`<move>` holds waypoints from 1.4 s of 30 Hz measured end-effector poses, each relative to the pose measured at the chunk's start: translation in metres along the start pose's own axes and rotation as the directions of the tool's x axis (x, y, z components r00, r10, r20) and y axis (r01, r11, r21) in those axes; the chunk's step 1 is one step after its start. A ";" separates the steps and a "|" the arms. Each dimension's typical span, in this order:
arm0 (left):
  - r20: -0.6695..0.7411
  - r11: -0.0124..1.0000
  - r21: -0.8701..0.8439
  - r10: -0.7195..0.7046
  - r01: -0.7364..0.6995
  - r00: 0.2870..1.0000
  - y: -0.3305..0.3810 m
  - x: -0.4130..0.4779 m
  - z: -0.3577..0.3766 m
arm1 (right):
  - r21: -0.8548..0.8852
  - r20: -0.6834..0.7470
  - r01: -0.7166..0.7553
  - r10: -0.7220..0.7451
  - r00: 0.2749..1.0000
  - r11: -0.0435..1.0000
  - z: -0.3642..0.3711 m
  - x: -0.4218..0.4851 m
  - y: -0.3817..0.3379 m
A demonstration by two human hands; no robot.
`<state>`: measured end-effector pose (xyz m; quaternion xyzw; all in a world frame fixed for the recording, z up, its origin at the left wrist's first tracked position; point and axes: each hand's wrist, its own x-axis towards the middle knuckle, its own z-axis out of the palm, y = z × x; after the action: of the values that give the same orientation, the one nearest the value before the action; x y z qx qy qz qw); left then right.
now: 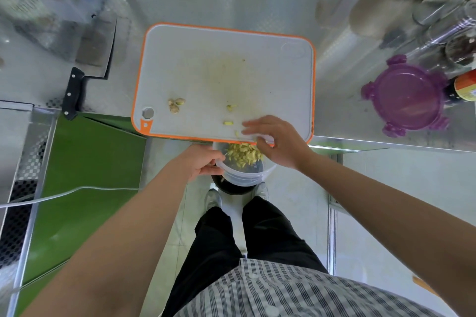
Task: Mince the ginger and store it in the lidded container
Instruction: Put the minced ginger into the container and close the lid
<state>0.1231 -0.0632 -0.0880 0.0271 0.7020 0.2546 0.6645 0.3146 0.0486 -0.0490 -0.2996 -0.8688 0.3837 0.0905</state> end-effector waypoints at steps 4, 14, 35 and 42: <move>-0.009 1.000 -0.003 -0.008 0.008 1.000 0.000 -0.003 0.001 | -0.080 -0.092 -0.076 0.068 0.993 0.994 0.002 -0.006 0.007; -0.014 0.999 -0.031 -0.015 0.015 1.000 0.002 -0.006 0.006 | -0.010 -0.091 -0.075 0.074 0.993 0.997 0.006 -0.030 0.002; -0.022 0.999 -0.039 0.003 -0.004 1.000 0.003 -0.002 -0.008 | -0.012 0.095 0.014 -0.013 0.995 1.000 0.008 0.041 -0.013; -0.034 0.999 -0.038 0.017 -0.018 0.999 0.000 0.001 -0.008 | -0.019 0.096 0.048 -0.046 0.994 0.999 0.013 0.036 -0.013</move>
<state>0.1154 -0.0660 -0.0889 0.0163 0.7077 0.2740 0.6510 0.2748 0.0553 -0.0509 -0.2616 -0.8829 0.3861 0.0547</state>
